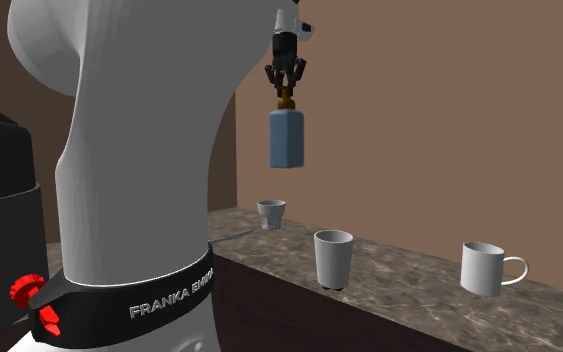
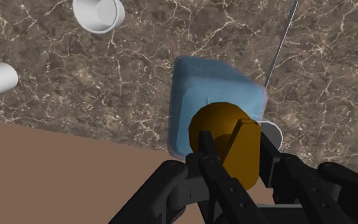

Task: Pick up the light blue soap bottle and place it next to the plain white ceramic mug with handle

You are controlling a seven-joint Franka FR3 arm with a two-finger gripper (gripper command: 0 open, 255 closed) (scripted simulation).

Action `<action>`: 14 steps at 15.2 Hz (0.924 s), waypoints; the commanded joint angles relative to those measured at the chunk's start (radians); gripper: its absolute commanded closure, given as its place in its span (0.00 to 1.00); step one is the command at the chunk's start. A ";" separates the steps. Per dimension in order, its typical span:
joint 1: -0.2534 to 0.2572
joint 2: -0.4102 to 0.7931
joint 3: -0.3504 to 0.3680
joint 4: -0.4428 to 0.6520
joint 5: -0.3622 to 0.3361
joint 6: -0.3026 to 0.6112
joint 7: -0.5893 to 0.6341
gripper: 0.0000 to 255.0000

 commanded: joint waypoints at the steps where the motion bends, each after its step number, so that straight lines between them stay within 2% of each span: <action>1: 0.002 0.006 0.001 0.037 -0.002 -0.031 0.000 1.00; 6: 0.008 0.024 0.003 0.128 -0.008 -0.104 0.003 1.00; 14: -0.114 -0.092 -0.076 -0.075 0.039 -0.009 -0.190 1.00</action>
